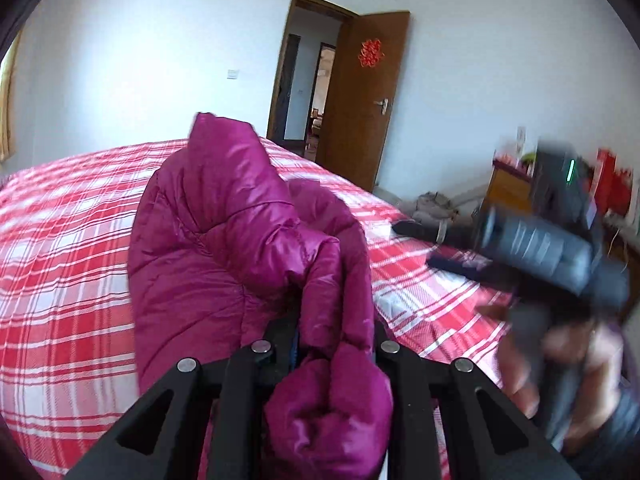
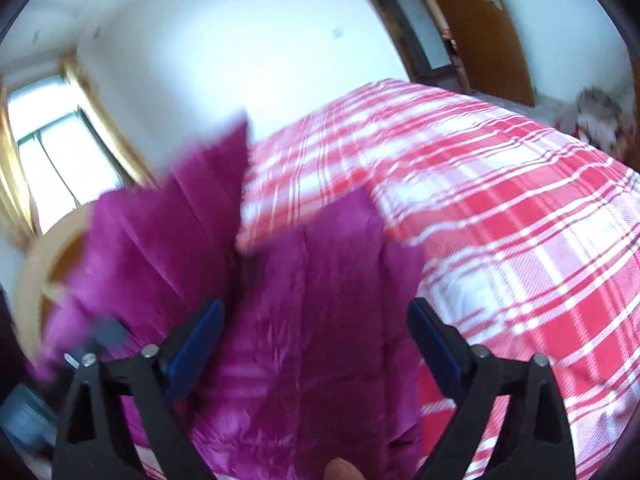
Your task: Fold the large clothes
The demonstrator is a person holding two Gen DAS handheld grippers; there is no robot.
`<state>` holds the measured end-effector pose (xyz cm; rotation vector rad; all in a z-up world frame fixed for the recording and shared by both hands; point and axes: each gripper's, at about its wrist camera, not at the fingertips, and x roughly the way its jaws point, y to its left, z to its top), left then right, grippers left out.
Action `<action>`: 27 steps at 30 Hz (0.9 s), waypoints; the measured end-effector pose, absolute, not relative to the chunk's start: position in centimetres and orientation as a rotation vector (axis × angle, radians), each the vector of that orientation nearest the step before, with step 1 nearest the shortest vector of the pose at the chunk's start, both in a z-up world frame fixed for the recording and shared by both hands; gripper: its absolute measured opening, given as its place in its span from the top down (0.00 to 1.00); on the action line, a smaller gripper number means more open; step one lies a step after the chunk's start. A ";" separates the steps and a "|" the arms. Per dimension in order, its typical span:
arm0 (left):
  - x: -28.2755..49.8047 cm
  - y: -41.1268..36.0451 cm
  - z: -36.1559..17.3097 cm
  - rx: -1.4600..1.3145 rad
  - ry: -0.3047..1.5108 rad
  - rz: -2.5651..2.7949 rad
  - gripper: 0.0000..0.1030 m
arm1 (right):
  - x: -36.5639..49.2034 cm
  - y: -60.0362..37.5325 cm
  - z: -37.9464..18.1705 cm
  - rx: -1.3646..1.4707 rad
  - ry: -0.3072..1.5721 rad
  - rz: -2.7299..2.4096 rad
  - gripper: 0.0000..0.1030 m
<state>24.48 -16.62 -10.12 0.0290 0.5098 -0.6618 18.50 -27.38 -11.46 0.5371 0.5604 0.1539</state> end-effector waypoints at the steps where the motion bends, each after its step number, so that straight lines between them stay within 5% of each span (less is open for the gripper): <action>1: 24.5 -17.5 -10.7 0.049 0.510 -0.661 0.80 | 18.7 -28.0 -10.9 0.548 0.548 0.157 0.10; 14: 22.8 -22.0 -15.3 0.276 0.434 -0.597 0.76 | 24.9 -26.8 -10.4 0.503 0.666 0.390 0.22; 18: 21.0 -20.5 -13.9 0.289 0.436 -0.604 0.70 | 25.9 -26.2 -12.2 0.445 0.747 0.293 0.74; 20: 19.9 -18.4 -12.7 0.277 0.426 -0.623 0.64 | 25.9 -27.0 -12.9 0.475 0.750 0.270 0.79; 22: 19.2 -16.0 -11.7 0.242 0.402 -0.606 0.30 | 25.5 -27.6 -13.1 0.495 0.741 0.255 0.81; 23: 18.9 -14.4 -11.1 0.210 0.377 -0.589 0.22 | 25.3 -27.8 -13.2 0.489 0.736 0.240 0.82; 27: 20.1 -10.0 -10.5 0.129 0.353 -0.525 0.13 | 25.2 -28.2 -13.8 0.467 0.743 0.184 0.83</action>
